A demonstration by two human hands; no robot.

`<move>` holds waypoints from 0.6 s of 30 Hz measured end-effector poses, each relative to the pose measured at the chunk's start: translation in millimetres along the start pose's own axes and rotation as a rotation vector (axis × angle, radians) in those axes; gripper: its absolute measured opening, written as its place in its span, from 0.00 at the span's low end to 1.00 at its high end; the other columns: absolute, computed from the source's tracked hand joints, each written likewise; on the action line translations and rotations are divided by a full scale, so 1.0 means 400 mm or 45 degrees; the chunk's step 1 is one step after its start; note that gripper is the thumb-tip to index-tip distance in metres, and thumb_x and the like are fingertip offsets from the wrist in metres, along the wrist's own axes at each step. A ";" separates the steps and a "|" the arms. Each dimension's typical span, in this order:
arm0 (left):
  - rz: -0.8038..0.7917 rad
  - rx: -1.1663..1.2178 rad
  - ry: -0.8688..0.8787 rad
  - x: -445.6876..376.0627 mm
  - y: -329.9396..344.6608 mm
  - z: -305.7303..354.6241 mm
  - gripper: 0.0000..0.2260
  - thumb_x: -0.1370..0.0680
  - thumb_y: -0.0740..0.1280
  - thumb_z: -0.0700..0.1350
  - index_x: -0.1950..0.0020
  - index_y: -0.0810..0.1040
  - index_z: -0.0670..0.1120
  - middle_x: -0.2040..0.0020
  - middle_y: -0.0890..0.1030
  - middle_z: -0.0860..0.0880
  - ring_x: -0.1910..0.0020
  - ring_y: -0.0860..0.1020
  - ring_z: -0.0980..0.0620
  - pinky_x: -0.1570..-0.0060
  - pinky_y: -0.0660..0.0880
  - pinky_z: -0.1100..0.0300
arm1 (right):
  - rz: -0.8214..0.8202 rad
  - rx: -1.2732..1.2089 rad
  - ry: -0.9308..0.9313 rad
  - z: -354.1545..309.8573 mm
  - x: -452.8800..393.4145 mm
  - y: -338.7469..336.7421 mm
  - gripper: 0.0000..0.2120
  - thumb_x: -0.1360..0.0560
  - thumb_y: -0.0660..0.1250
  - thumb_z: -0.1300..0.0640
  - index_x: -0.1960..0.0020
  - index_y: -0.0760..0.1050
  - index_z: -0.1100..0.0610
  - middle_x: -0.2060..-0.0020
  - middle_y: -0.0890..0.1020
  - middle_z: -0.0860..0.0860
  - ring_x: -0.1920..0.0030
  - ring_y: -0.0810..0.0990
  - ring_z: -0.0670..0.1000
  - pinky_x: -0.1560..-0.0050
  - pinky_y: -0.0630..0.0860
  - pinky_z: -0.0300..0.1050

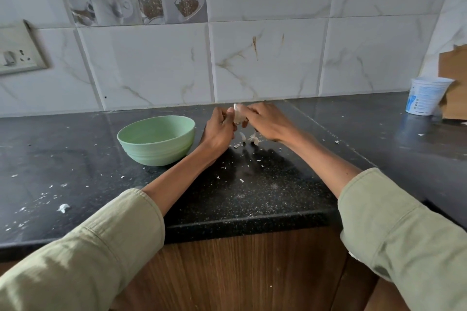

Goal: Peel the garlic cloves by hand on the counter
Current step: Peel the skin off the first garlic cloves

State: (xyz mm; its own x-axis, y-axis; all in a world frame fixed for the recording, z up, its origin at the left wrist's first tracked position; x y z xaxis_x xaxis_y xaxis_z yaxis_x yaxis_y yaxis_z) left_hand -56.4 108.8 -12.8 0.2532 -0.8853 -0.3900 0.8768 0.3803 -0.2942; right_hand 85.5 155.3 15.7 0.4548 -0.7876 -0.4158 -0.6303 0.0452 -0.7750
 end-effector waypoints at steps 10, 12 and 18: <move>0.084 0.163 -0.019 0.011 0.005 0.022 0.15 0.11 0.51 0.52 0.41 0.70 0.43 0.51 0.77 0.46 0.58 0.74 0.50 0.57 0.75 0.51 | 0.074 -0.255 -0.108 -0.063 0.021 0.045 0.30 0.12 0.45 0.38 0.36 0.83 0.51 0.52 0.88 0.58 0.46 0.86 0.54 0.39 0.78 0.49; 0.125 0.171 0.000 0.015 0.008 0.033 0.15 0.10 0.51 0.51 0.41 0.70 0.42 0.51 0.78 0.47 0.58 0.75 0.50 0.56 0.77 0.50 | 0.122 -0.273 -0.098 -0.068 0.028 0.042 0.30 0.11 0.46 0.40 0.48 0.83 0.53 0.64 0.84 0.51 0.57 0.84 0.50 0.50 0.75 0.50; 0.171 0.146 0.057 0.017 0.011 0.042 0.12 0.11 0.51 0.52 0.46 0.67 0.45 0.54 0.77 0.47 0.56 0.74 0.48 0.45 0.79 0.38 | 0.149 -0.304 -0.114 -0.072 0.038 0.028 0.27 0.11 0.48 0.43 0.36 0.83 0.56 0.43 0.87 0.56 0.42 0.83 0.52 0.47 0.68 0.39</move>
State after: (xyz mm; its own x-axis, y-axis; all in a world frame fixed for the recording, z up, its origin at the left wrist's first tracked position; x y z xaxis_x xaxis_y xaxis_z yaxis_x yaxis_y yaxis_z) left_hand -43.9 99.8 -1.9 0.3552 -0.8147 -0.4583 0.8777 0.4594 -0.1364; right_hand 67.1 125.9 14.2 0.4170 -0.7279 -0.5443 -0.8073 -0.0215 -0.5897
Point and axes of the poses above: each hand's wrist, its own x-axis away from the middle knuckle, its own y-axis out of the palm, z = x × y, the point moved 3 cm from there along -x, towards the middle knuckle
